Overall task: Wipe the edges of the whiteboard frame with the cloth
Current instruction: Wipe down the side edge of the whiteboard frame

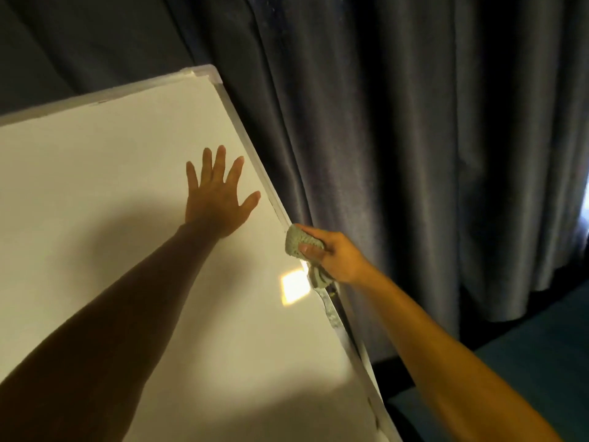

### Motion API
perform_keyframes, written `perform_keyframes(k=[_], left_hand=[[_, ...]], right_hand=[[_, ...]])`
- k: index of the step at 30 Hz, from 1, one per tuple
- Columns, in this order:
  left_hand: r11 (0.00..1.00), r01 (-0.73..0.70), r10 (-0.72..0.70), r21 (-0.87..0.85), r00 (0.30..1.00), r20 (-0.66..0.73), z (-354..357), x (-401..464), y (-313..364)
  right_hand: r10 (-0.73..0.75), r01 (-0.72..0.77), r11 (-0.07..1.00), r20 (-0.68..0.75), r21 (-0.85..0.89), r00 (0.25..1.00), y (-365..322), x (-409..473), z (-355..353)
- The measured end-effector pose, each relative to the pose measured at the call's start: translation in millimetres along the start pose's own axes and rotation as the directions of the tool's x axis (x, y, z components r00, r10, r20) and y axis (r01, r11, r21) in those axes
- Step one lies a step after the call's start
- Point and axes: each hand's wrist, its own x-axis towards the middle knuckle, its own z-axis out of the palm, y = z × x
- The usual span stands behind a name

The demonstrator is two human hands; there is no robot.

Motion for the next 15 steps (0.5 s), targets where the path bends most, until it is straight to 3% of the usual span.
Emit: perform_keyframes(k=[4,10,12,15], left_hand=[[0.997,0.07,-0.072,-0.039,0.996,-0.057,1.9,-10.7,28.0],[0.998,-0.064,0.062,-0.02,0.994,-0.089,38.1,-46.7,84.0],[0.998,-0.06,0.059,-0.002,0.994,-0.087,45.4,-42.6,94.7],[0.999,-0.032,0.032,0.002,0.996,-0.08,48.3,-40.5,98.6]], right_hand=[[0.013,-0.014,0.997,0.01,0.081,1.0,-5.5,0.5,-15.4],[0.042,0.09,0.913,-0.311,0.399,0.95,17.0,-8.2,-52.2],[0.077,0.053,0.902,-0.279,0.428,0.957,40.6,-20.3,-59.9],[0.187,-0.116,0.906,-0.138,0.408,0.973,68.1,-32.7,-33.5]])
